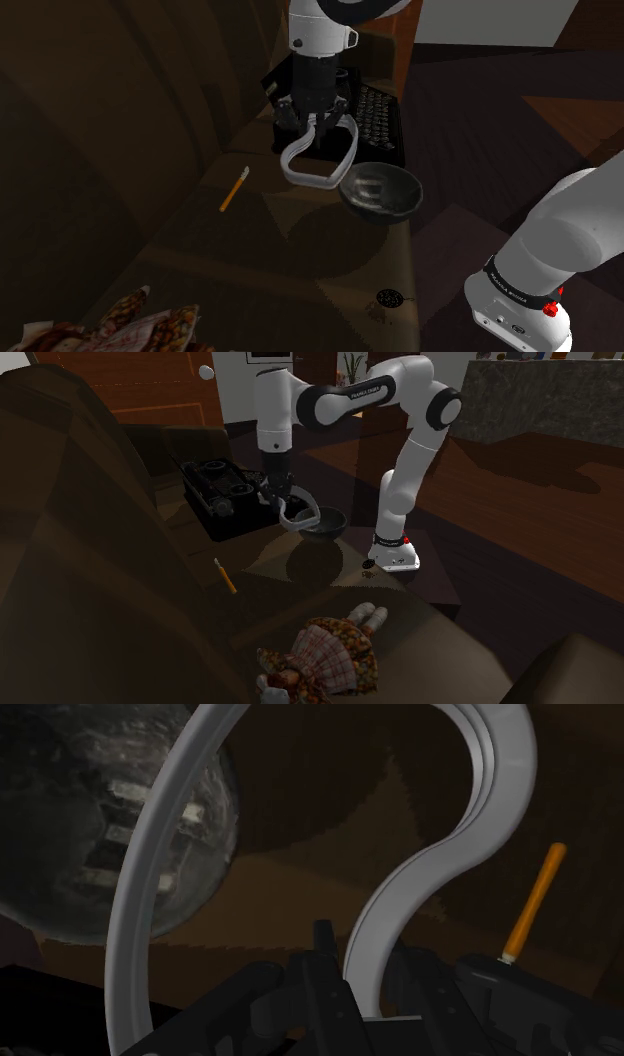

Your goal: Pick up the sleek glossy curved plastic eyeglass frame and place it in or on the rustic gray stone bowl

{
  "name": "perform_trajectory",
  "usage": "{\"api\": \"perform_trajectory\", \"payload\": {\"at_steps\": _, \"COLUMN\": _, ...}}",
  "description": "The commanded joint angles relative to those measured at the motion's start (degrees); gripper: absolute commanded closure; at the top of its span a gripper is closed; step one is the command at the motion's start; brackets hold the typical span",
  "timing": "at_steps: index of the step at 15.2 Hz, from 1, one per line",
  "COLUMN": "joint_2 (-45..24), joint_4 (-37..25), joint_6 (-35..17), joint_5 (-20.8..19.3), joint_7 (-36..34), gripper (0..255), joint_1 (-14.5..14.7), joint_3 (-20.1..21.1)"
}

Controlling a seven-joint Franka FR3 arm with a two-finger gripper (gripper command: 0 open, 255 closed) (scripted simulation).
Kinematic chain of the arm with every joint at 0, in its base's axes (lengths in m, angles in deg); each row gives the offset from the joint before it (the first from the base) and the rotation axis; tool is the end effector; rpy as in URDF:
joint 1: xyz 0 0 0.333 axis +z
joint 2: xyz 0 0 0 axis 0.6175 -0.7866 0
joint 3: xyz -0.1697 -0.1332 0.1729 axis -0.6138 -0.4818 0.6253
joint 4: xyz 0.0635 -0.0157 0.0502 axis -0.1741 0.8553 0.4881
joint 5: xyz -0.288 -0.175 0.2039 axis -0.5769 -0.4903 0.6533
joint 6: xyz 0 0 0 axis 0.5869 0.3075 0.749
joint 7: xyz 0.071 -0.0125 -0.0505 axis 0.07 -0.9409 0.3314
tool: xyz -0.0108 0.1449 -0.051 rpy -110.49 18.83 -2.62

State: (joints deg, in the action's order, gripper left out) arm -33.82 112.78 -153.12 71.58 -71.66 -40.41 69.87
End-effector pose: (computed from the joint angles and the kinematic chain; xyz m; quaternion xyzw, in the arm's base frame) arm 0.4145 0.2781 0.4796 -0.9673 0.2502 0.0072 0.0416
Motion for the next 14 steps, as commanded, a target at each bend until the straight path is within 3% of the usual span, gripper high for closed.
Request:
{"api": "perform_trajectory", "payload": {"at_steps": 1, "joint_2": 4.9, "joint_4": 4.1, "joint_6": 0.8, "joint_5": 1.9, "joint_7": 2.4, "gripper": 255, "joint_1": 0.4, "joint_3": -2.0}}
{"api": "perform_trajectory", "payload": {"at_steps": 8, "joint_2": 21.3, "joint_4": 17.5, "joint_6": 4.8, "joint_5": 5.0, "joint_7": 9.0, "gripper": 255, "joint_1": 3.0, "joint_3": -9.1}}
{"api": "perform_trajectory", "payload": {"at_steps": 14, "joint_2": 22.3, "joint_4": 21.9, "joint_6": 1.4, "joint_5": 5.7, "joint_7": 9.7, "gripper": 255, "joint_1": 3.5, "joint_3": -8.7}}
